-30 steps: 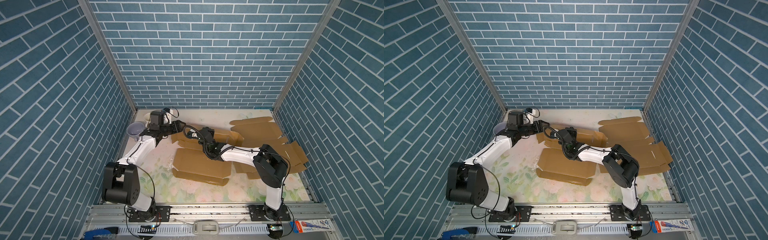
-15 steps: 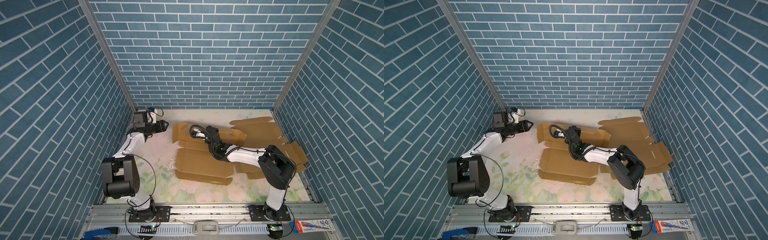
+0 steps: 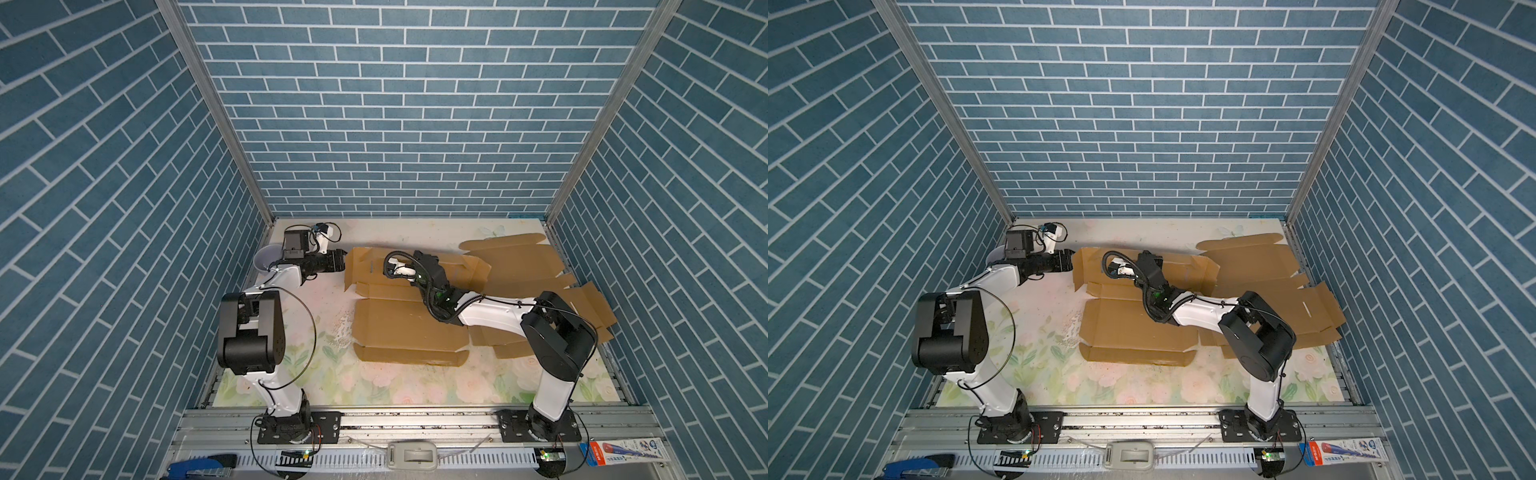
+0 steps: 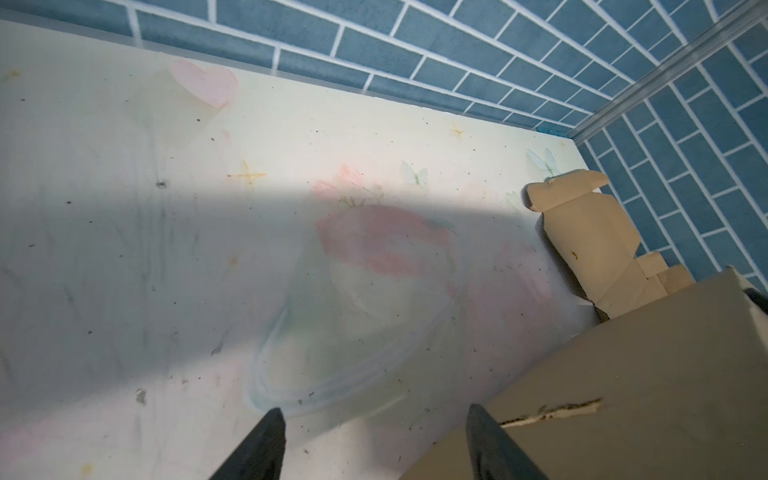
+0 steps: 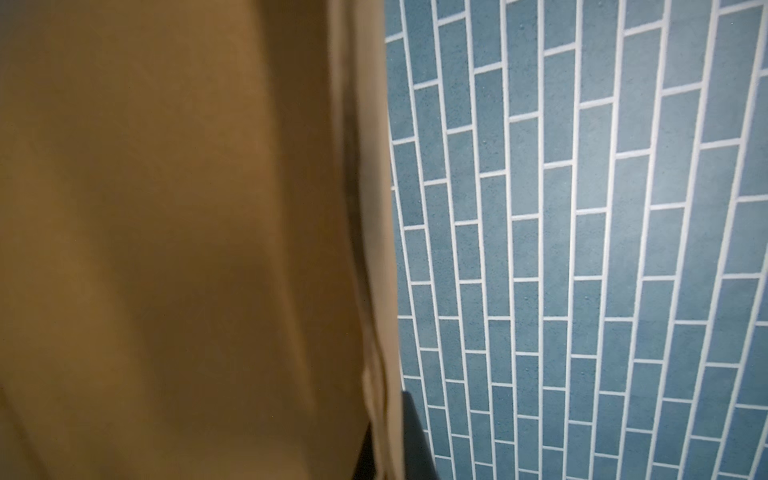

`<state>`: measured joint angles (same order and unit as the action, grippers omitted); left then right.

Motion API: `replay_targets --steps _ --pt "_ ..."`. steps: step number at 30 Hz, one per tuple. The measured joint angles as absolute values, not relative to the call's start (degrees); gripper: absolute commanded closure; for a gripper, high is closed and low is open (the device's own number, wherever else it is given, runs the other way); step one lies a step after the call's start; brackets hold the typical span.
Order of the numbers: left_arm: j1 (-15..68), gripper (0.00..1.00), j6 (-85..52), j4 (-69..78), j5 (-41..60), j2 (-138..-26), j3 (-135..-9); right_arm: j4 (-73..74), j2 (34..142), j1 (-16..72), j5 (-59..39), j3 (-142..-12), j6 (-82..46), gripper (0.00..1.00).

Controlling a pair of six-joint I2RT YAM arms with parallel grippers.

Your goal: Fold the paper box

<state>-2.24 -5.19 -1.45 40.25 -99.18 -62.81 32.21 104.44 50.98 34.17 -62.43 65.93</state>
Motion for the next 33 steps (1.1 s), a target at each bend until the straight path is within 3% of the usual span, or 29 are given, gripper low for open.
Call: replay_targets --steps 10,20,27,33 --pt "2.28 0.34 -6.46 0.43 38.92 -88.53 -50.98 32.18 104.44 50.98 34.02 -62.39 66.32 1.0" --pt "7.75 0.28 -8.32 2.85 31.88 -85.19 -45.78 31.97 104.44 51.44 34.48 -62.39 66.48 1.0" --pt "7.81 0.33 -7.05 3.42 31.94 -84.68 -45.67 31.86 104.44 51.59 34.48 -62.39 66.48 1.0" --pt "8.78 0.3 -6.61 6.79 31.94 -86.13 -45.19 30.96 104.22 51.62 34.44 -62.39 66.43 1.0"
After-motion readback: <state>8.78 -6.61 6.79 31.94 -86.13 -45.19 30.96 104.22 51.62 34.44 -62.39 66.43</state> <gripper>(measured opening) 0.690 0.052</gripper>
